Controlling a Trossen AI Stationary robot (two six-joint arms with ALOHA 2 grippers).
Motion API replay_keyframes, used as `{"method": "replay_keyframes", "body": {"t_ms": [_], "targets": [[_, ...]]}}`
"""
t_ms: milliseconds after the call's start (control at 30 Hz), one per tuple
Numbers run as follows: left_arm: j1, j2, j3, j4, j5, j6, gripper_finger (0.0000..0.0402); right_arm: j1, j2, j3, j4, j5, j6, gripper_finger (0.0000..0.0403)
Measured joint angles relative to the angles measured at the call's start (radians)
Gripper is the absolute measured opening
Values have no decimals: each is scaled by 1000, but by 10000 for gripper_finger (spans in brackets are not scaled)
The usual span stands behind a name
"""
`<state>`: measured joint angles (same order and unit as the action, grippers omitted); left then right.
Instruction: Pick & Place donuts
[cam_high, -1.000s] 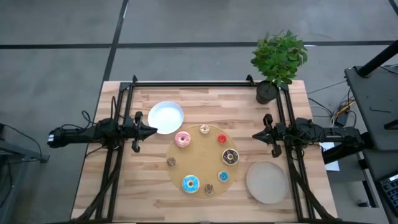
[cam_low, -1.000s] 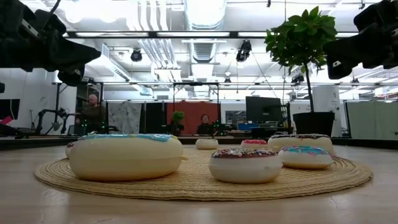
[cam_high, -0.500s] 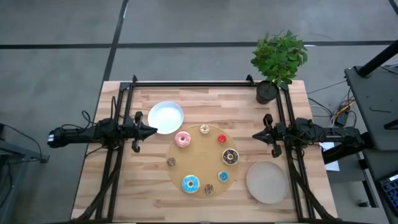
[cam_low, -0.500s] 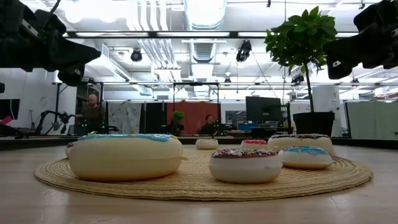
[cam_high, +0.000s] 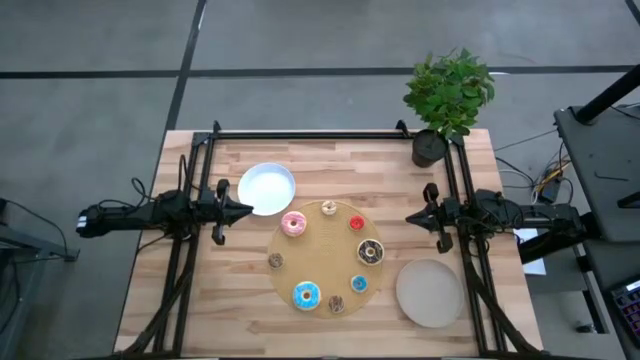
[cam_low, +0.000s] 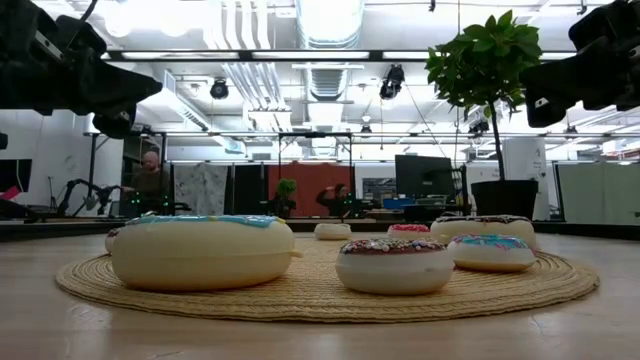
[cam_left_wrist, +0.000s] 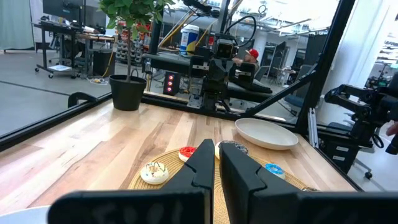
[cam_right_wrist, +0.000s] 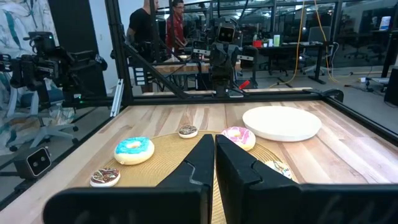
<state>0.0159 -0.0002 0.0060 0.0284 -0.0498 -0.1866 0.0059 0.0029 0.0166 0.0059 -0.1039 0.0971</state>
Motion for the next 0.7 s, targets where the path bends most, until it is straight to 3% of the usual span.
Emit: {"method": "replay_keyframes", "body": {"t_ms": [700], "targets": [[0, 0, 0, 0, 0, 0, 0, 0, 0, 0, 10, 0, 0, 8]]}}
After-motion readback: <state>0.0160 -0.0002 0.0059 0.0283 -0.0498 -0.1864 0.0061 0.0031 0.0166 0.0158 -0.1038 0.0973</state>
